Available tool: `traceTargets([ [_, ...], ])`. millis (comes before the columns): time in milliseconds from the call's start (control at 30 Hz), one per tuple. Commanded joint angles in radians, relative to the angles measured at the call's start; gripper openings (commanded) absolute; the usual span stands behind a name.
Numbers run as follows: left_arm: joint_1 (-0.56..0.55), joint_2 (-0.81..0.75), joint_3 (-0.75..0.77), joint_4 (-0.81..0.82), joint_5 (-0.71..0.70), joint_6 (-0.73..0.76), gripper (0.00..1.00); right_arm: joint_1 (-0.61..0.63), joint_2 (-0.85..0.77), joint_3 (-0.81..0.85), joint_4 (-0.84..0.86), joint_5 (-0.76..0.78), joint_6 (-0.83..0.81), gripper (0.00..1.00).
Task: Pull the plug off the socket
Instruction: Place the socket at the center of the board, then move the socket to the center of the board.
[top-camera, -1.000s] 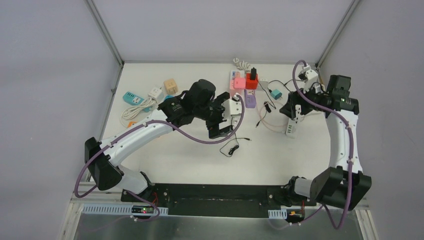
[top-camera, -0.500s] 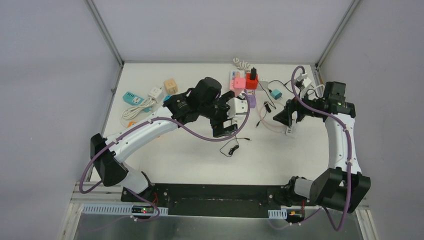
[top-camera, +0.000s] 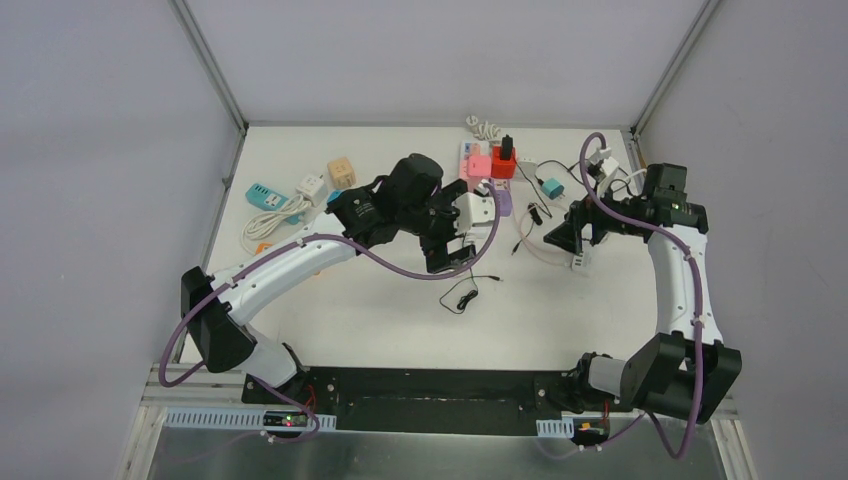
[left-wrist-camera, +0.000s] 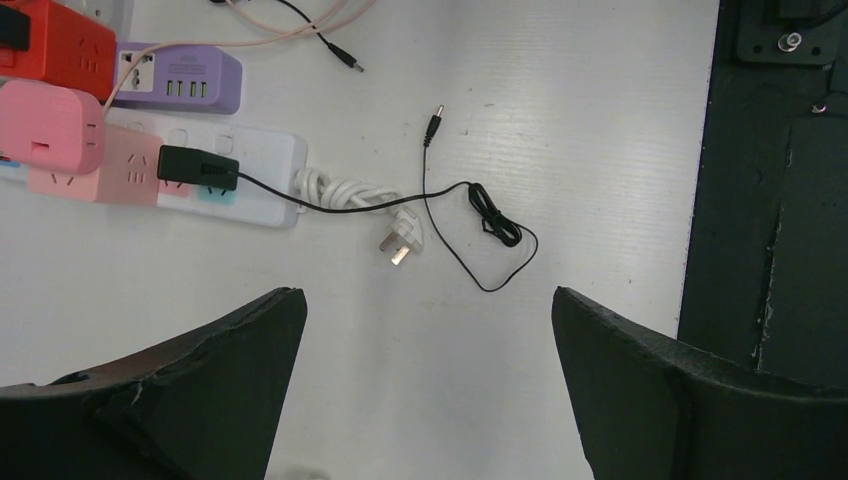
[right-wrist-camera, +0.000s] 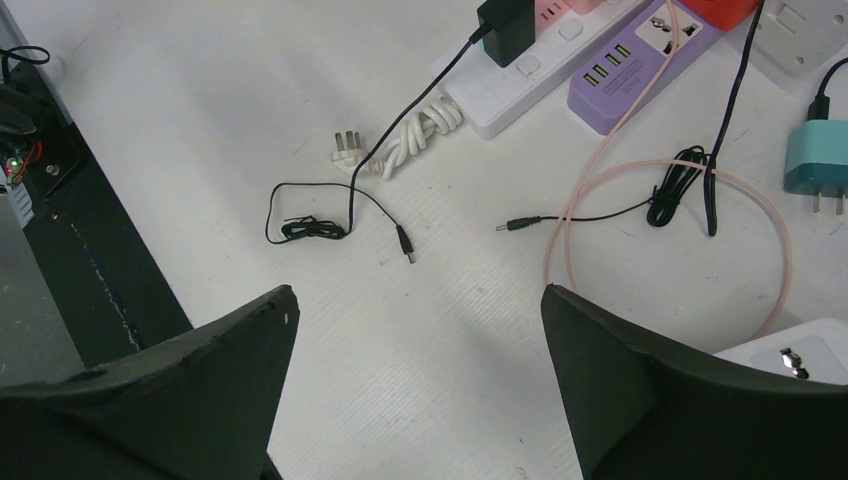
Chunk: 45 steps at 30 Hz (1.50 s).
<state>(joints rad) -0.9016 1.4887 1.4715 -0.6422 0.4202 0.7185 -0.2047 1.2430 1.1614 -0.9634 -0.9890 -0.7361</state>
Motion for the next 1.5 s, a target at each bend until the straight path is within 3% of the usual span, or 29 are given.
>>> traceTargets([
  [0, 0.013, 0.001, 0.030, 0.055, -0.014, -0.027, 0.98, 0.011, 0.003, -0.002, -0.003, -0.039, -0.035, 0.95],
  [567, 0.083, -0.030, -0.015, 0.165, 0.019, -0.117, 0.99, 0.023, 0.010, 0.000, -0.011, -0.035, -0.045, 0.95],
  [1000, 0.286, -0.034, -0.050, 0.404, 0.055, -0.452, 0.99, 0.024, 0.018, -0.002, -0.009, -0.030, -0.049, 0.95],
  [1200, 0.370, 0.054, 0.014, 0.416, 0.039, -0.625, 0.99, 0.024, 0.019, -0.002, -0.009, -0.027, -0.049, 0.95],
  [1467, 0.394, 0.193, 0.119, 0.376, -0.006, -0.692, 0.98, 0.024, 0.019, -0.006, 0.003, -0.020, -0.039, 0.95],
])
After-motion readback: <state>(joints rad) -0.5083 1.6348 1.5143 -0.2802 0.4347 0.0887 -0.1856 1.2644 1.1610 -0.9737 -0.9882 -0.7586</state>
